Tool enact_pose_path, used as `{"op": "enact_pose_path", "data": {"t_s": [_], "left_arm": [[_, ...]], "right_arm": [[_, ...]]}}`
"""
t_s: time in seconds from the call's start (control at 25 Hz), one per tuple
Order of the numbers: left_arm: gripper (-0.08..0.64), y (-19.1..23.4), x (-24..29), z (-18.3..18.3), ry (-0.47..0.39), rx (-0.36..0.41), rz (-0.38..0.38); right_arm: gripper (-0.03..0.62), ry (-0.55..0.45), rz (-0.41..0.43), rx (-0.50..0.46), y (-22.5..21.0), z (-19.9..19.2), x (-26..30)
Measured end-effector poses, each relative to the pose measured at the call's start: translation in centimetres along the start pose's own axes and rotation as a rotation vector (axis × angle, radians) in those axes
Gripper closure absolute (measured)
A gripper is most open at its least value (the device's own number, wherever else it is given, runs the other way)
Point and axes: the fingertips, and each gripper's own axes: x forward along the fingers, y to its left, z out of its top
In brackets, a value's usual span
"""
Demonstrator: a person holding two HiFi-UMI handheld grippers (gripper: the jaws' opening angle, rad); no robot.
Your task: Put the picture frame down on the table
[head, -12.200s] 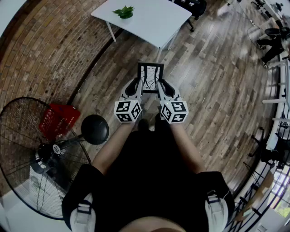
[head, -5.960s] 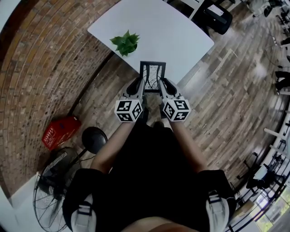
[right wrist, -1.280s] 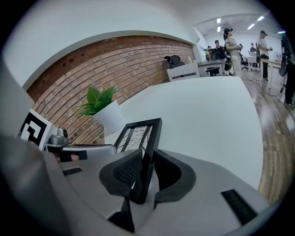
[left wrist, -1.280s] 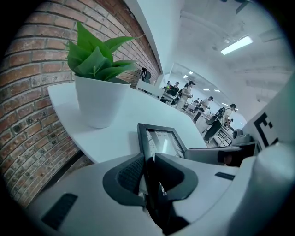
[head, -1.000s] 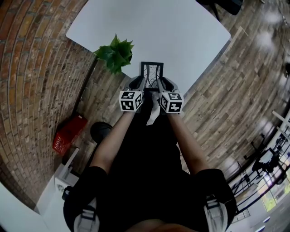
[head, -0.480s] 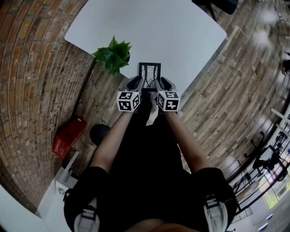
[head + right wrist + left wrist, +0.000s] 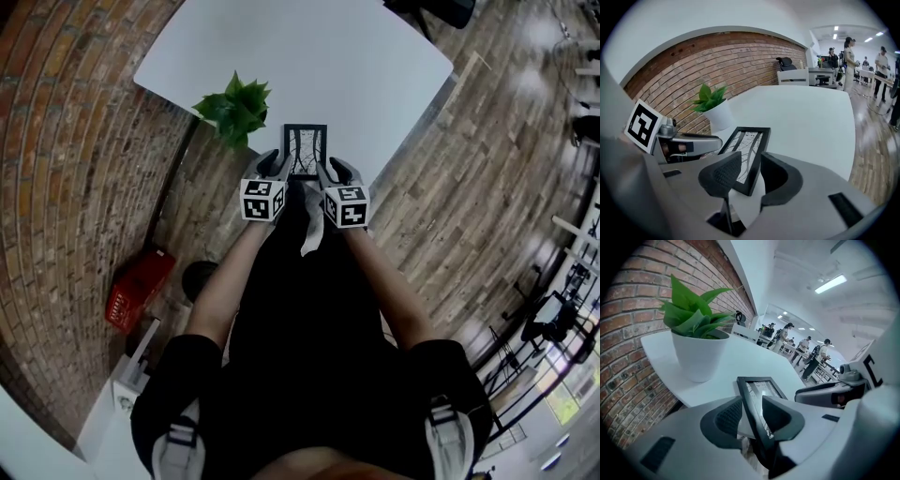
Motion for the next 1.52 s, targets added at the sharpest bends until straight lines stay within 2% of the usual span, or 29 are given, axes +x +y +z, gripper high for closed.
{"op": "enact_pose_path", "data": {"t_s": [0.2,0.4,0.48,0.68,0.92,1.12,1.32,1.52], "left_arm": [[0.439,-1.5,-2.4,1.5,-0.048,0.001,-0.051],[0.479,-3.5,-4.8,3.8,-0.091,0.143,-0.084],[0.494,-4.1,-5.7,4.6,-0.107,0.164,-0.097],[0.522,-5.1,-7.9,6.0,-0.125,0.168,-0.132],[0.531,-4.6,-10.3,6.9,-0.162,0.163,-0.122],[0.532,-4.4,-11.7,7.4,-0.189,0.142,-0.105],[0.532,-4.7,-12.3,7.6,-0.200,0.099,-0.119],[0.532,-5.3,-12.7,7.9,-0.205,0.112,-0.135]], "right_arm": [[0.494,-0.028,-0.001,-0.087,1.7,0.5,-2.4],[0.547,-0.100,-0.019,-0.151,3.3,2.7,-4.9],[0.566,-0.117,-0.016,-0.168,4.0,3.4,-5.8],[0.594,-0.152,0.049,-0.157,5.3,3.8,-7.8],[0.594,-0.202,0.086,-0.133,5.5,4.3,-9.9],[0.594,-0.243,0.086,-0.131,5.4,4.9,-11.3],[0.594,-0.279,0.082,-0.081,5.1,5.7,-12.3],[0.594,-0.292,0.079,-0.074,5.1,6.1,-12.9]]}}
